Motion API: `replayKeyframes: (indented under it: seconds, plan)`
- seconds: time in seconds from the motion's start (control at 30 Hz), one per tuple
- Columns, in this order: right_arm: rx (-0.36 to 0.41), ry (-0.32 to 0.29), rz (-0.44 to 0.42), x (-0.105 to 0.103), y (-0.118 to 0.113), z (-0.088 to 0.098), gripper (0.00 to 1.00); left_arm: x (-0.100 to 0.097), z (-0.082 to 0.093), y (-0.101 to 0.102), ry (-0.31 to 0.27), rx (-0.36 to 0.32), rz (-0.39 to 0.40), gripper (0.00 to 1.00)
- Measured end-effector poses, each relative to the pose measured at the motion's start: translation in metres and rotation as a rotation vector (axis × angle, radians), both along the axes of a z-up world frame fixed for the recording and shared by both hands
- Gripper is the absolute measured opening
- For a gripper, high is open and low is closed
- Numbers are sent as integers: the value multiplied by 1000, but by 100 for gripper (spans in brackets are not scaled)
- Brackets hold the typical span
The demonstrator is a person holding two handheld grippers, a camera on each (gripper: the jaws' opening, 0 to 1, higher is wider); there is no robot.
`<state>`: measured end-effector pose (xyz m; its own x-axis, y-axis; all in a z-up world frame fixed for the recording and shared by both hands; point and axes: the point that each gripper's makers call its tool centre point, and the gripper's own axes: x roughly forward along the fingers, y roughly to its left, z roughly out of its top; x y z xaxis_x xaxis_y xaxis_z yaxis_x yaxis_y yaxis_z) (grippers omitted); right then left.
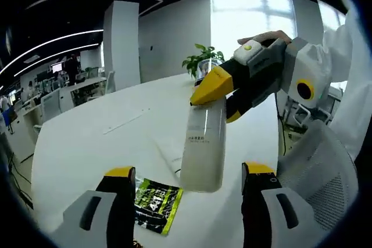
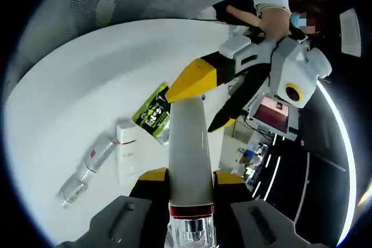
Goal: Arrange the skincare products in the storage area until every visible bottle or jar stands upright without overlapping.
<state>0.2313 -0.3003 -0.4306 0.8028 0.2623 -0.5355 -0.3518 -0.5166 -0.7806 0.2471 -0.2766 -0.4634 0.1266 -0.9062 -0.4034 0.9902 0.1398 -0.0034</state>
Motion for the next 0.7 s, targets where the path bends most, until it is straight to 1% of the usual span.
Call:
replayKeyframes:
  seconds: [0.03, 0.13, 0.2, 0.3, 0.37, 0.43, 0.57, 0.63, 0.7]
  plan:
    - [-5, 1, 7, -1, 1, 0, 19, -1, 1, -3, 0, 2, -11, 66]
    - [-19, 8, 23, -5, 5, -3, 19, -6, 1, -10, 6, 10, -47, 58]
    - [-34, 11, 39, -9, 7, -5, 19, -12, 2, -16, 22, -3, -74, 53]
    - [-46, 19, 58, -13, 8, -6, 19, -19, 0, -21, 49, -2, -103, 46]
    - [-62, 22, 72, -15, 10, -7, 19, -23, 0, -25, 60, -7, -119, 44]
    - [-68, 28, 78, -16, 11, -9, 19, -30, 0, -28, 80, -7, -147, 38]
    - [-87, 28, 102, -18, 15, -11, 19, -36, 1, -31, 92, -3, -172, 34]
    - [-94, 27, 105, -19, 16, -11, 19, -41, 0, -31, 118, 7, -191, 31]
    - [-94, 27, 109, -19, 17, -11, 19, -42, 0, -32, 118, 6, -199, 31]
